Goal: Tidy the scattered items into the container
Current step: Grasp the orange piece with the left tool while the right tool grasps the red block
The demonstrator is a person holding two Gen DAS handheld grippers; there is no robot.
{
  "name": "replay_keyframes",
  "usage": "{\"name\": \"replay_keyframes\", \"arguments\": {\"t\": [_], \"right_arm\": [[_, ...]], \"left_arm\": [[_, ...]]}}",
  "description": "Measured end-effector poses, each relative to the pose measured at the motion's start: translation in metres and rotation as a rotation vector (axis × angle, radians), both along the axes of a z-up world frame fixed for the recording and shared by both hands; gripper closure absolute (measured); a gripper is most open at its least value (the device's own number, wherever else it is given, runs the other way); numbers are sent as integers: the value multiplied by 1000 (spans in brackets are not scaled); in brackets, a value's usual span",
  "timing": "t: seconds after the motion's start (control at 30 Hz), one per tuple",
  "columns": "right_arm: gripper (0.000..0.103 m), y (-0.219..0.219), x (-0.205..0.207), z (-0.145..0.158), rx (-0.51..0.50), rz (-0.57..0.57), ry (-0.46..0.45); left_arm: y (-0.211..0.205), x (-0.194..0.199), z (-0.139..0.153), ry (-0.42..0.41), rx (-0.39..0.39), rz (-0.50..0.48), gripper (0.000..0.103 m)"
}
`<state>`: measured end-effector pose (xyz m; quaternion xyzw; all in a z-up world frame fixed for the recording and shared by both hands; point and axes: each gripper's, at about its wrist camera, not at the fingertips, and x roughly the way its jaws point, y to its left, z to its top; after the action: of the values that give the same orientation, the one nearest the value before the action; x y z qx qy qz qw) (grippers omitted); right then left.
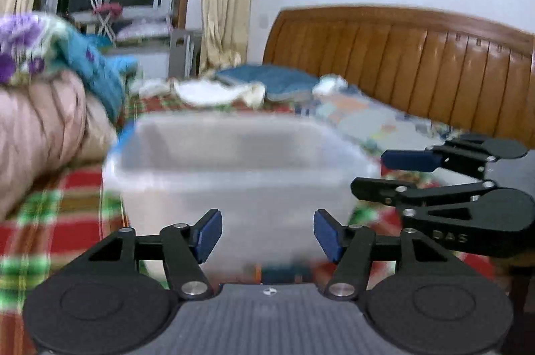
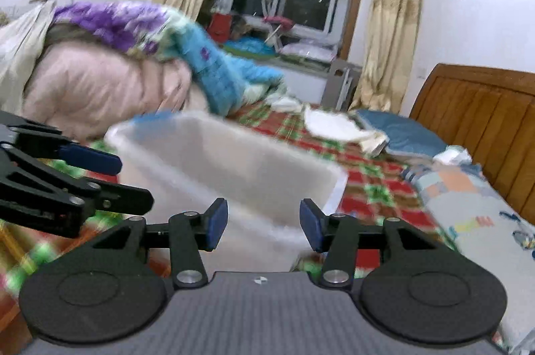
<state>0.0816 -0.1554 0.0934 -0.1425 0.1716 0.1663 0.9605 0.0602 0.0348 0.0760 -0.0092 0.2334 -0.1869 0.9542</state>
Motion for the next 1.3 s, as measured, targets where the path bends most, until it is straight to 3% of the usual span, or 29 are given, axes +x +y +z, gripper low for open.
{"name": "replay_keyframes", "arguments": {"t": [0.2,0.37,0.5,0.57,1.03,1.1,1.17,1.23,1.3], "right_arm": [[53,14,-38,-49,-67,124,116],[53,29,-46,-81,-164,162,174],[55,28,-36,-90,-151,163,191],[75,25,-33,-94,-124,174,227],[75,-11,-30,-93,-107,58,222],[75,-15,-30,-95,-100,50,223],[75,-17,-30,-97,-97,45,223],[75,-17,-31,-96,-99,44,217],[75,-19,-31,-97,-99,46,212]], "left_arm": [[-1,-11,-43,101,49,6,39],[1,-15,-56,134,80,-6,39],[-5,-13,-56,127,104,-47,38],[-11,-12,-56,129,106,-50,39],[-70,42,-65,169,9,59,35],[-82,45,-67,133,80,78,33],[-90,43,-70,97,212,69,34],[-88,40,-74,71,337,39,33],[-72,36,-78,66,409,34,33]]}}
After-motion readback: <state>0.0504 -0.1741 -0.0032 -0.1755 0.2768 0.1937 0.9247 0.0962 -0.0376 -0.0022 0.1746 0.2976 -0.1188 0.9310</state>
